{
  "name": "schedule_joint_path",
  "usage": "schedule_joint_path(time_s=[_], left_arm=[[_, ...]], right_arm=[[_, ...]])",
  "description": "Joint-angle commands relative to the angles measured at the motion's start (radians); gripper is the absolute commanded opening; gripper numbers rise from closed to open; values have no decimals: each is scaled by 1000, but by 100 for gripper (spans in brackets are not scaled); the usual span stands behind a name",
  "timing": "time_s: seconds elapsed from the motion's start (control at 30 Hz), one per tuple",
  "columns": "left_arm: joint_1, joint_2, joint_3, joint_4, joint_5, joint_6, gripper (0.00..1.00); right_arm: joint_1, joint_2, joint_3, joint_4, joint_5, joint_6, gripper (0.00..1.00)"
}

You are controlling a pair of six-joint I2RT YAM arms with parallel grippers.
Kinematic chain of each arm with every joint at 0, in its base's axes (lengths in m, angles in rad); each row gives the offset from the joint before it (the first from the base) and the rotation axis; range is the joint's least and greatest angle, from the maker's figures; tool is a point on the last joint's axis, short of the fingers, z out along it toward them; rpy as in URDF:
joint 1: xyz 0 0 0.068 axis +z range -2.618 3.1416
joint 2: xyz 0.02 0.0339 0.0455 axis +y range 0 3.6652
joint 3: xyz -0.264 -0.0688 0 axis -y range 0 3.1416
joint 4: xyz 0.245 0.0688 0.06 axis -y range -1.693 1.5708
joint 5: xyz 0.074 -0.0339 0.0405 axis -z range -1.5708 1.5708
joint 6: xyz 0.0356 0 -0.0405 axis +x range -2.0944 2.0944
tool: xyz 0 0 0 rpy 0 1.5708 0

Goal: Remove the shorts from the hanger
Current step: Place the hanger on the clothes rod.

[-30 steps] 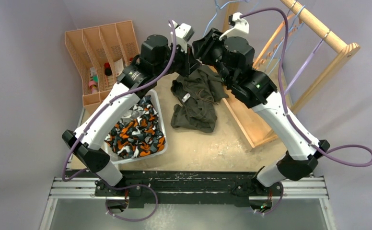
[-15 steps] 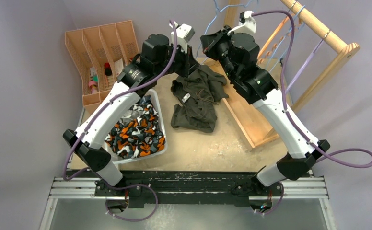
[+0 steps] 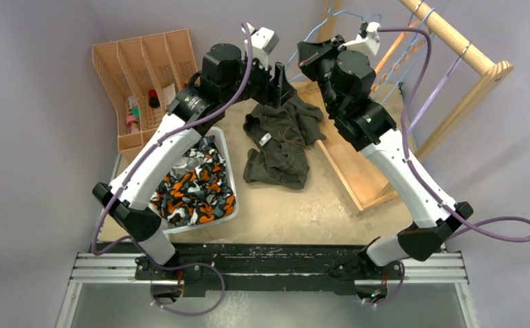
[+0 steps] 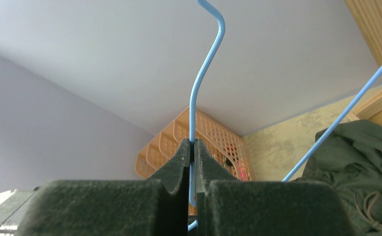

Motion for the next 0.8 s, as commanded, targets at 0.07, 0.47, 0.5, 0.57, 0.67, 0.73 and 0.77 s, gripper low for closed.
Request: schedule_joint_path(time_s=[0.07, 0.47, 0.5, 0.57, 0.67, 0.73, 0.77], left_arm=[[1, -51, 13, 56, -43, 12, 68], [7, -201, -117, 101, -187, -24, 75], [8, -211, -125, 105, -190, -27, 76], [7, -223, -138, 110, -188, -38, 76], [8, -231, -141, 104, -182, -44, 77], [7, -238, -142, 98, -179, -46, 78], [8, -243, -143, 97, -178, -47, 78]], right_arm=[[-34, -11, 81, 86, 95, -11, 0], [-105, 30, 145, 68, 188, 33, 0], [-106, 36, 147, 68, 207, 41, 0], [-107, 51, 162, 55, 231, 68, 0], [-110, 75, 183, 48, 279, 103, 0], [-119, 99, 206, 47, 288, 107, 0], [-123, 119, 230, 26, 292, 118, 0]])
